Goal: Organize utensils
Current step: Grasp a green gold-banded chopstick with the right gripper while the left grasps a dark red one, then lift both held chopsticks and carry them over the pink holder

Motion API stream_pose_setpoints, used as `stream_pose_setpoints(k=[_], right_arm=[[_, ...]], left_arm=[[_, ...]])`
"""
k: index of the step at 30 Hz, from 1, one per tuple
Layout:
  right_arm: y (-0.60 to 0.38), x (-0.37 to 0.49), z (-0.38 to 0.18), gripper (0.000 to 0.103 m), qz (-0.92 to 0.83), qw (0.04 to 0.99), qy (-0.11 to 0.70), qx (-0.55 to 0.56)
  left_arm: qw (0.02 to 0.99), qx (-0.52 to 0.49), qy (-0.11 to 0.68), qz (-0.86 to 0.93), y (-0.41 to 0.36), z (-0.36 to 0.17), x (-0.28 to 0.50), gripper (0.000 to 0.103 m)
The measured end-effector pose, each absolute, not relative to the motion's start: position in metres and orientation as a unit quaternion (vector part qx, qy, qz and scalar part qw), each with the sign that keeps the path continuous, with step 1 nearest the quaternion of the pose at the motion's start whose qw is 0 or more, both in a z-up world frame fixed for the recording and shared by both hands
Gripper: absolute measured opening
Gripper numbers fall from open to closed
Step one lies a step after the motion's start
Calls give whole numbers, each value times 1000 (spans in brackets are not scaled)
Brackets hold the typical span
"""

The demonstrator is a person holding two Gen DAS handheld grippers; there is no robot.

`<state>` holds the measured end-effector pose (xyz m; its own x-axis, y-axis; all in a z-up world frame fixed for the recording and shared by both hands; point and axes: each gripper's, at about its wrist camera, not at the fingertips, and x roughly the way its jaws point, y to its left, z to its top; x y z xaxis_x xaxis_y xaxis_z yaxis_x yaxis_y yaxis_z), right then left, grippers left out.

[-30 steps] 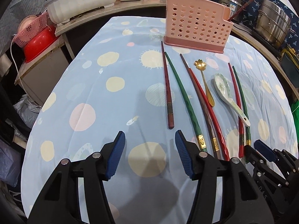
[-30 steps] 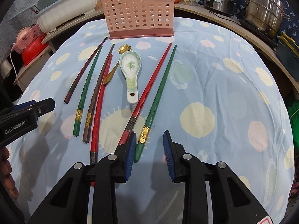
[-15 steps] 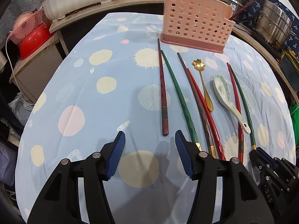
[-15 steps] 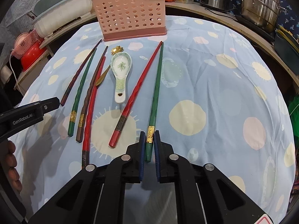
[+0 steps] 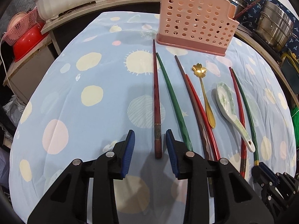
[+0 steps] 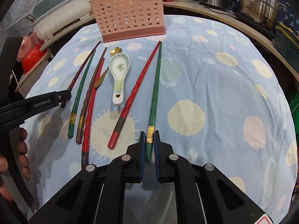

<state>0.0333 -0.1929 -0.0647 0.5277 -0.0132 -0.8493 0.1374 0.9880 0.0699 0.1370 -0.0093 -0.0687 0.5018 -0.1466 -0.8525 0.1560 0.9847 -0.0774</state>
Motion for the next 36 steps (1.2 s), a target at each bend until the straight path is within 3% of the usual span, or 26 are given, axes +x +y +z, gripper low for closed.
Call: stream_pose_setpoints(k=[7, 21, 36], right_arm=[[-195, 33, -65, 8, -41, 872, 483, 67], [-199, 14, -48, 8, -41, 878, 471, 76], [-215, 2, 27, 8, -51, 912, 396, 89]], left_arm=[[865, 8, 493, -90, -11, -69, 137, 7], [859, -18, 497, -118, 1, -46, 104, 7], [883, -41, 449, -132, 22, 16, 78, 7]])
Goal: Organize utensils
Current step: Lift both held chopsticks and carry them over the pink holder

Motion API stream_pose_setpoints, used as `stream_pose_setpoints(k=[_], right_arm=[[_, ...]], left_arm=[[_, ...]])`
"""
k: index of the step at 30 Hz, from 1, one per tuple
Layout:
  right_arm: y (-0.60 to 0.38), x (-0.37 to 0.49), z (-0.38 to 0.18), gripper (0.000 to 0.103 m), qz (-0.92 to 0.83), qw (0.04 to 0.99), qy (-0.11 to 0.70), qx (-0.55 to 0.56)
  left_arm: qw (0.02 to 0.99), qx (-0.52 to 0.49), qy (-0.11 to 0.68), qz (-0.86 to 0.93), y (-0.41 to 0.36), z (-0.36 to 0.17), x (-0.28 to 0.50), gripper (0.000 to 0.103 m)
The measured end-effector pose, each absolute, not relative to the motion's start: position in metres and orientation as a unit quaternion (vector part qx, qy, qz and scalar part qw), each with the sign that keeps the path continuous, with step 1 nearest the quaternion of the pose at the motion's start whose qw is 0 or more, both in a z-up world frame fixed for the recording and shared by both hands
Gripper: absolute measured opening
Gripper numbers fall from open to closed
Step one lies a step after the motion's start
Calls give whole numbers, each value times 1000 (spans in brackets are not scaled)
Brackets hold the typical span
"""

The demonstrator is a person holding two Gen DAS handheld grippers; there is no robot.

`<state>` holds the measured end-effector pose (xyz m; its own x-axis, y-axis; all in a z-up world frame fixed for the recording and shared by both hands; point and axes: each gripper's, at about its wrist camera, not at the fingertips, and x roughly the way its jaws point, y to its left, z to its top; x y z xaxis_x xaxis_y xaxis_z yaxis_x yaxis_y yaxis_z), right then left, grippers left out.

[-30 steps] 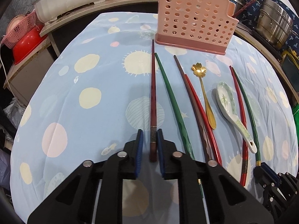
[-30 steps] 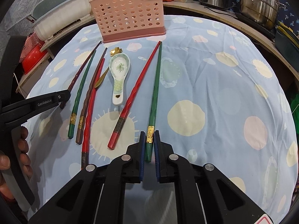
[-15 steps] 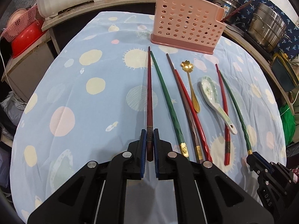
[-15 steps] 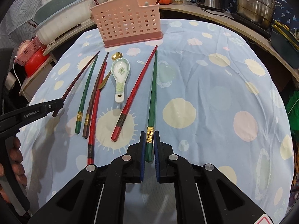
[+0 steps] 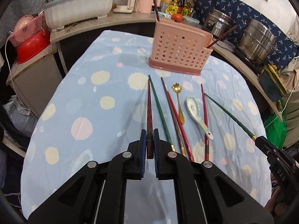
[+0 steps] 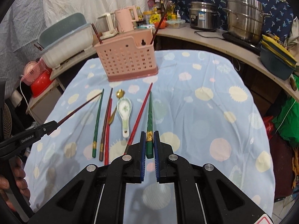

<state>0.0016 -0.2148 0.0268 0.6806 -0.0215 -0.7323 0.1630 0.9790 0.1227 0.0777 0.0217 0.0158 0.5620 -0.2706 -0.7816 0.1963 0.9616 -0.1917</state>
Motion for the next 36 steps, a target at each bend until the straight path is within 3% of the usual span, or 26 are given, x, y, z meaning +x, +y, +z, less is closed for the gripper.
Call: stream_pose_setpoints(k=[19, 36], right_arm=[[-234, 13, 125, 7, -49, 950, 295, 89], [-247, 71, 201, 7, -20, 970, 231, 78]], left_arm=[[917, -48, 365, -154, 23, 109, 85, 7], [937, -28, 301, -176, -8, 195, 149, 7]])
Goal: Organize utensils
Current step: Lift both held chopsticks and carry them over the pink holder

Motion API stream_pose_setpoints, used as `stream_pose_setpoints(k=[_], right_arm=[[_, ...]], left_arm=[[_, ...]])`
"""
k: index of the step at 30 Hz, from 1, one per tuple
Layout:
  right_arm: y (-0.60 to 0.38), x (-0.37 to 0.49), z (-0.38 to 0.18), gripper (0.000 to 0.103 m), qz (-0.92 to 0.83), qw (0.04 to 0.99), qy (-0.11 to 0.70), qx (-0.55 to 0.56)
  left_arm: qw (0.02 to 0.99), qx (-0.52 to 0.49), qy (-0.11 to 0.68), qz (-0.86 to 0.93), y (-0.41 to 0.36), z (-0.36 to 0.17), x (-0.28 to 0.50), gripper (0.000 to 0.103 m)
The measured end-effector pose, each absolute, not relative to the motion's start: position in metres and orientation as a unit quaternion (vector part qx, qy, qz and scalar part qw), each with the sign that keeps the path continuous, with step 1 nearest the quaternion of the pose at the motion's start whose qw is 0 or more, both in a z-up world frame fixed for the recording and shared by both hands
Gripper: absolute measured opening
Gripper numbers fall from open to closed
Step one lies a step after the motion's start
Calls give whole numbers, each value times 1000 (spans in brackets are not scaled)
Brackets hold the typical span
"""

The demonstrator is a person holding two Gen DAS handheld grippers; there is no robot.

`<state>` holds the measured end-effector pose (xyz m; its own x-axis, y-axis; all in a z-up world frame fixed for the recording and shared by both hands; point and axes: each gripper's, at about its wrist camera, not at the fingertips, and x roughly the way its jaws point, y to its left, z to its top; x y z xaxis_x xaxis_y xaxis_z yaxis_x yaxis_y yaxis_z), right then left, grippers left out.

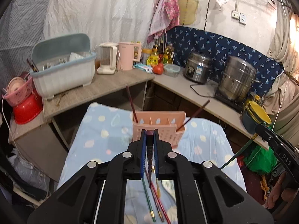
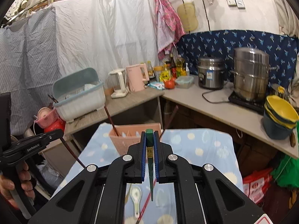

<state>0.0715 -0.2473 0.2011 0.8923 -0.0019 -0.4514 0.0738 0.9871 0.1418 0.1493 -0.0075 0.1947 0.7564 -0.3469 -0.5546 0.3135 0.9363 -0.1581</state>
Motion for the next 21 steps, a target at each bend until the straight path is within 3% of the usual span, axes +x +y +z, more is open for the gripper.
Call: stream_pose_setpoints(k=[13, 21], right_arm=[[-234, 176, 273, 7, 12, 985, 161, 67], [-224, 244, 244, 7, 31, 980, 176, 92]], left_arm=[[960, -16, 239, -148, -43, 264, 245, 7], [966, -18, 218, -139, -56, 246, 288, 7]])
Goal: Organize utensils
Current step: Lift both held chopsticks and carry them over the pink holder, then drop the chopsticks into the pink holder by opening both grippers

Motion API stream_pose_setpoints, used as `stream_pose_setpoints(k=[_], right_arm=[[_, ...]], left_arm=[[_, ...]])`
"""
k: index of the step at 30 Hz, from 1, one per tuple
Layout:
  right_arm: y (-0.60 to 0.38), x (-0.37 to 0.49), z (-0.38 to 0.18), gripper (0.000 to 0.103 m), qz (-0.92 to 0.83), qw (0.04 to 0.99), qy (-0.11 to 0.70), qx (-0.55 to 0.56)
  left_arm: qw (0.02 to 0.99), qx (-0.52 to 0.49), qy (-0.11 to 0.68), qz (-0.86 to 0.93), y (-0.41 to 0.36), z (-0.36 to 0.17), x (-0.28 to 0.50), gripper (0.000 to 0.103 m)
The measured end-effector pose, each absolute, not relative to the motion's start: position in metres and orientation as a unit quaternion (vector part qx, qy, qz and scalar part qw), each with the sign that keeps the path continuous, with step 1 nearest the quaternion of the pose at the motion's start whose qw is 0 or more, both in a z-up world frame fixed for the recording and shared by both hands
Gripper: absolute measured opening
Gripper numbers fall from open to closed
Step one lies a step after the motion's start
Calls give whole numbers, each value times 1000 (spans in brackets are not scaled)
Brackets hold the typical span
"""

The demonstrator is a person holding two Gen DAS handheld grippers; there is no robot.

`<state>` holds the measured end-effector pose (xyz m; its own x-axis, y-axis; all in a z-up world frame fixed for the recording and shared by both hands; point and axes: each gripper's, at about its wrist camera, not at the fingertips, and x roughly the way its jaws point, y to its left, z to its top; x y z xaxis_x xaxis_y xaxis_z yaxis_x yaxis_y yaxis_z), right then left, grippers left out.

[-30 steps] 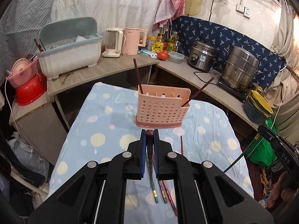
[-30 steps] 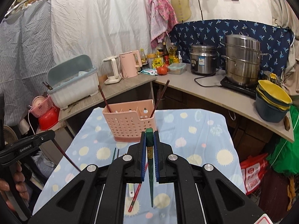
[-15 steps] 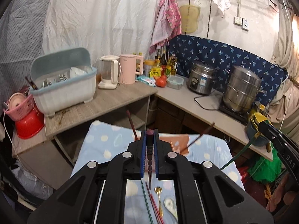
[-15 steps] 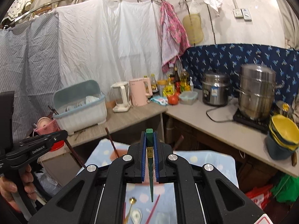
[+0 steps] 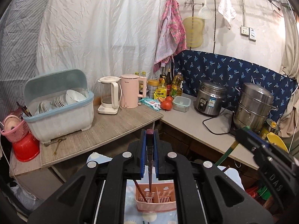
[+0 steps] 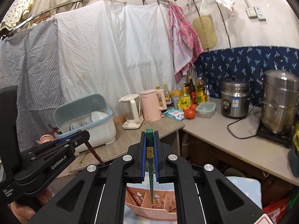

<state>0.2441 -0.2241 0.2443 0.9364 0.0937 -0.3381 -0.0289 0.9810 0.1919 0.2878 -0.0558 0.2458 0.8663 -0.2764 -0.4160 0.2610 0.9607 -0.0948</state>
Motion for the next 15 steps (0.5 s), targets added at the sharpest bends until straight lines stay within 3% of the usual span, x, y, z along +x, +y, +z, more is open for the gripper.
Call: stream_pose_setpoints(k=[10, 15], right_arm=[[-231, 276, 163, 7, 6, 965, 251, 77], [-246, 270, 148, 15, -27, 965, 253, 69]], left_arm=[[950, -24, 285, -123, -44, 165, 319, 7], [944, -30, 307, -115, -38, 142, 321, 9]])
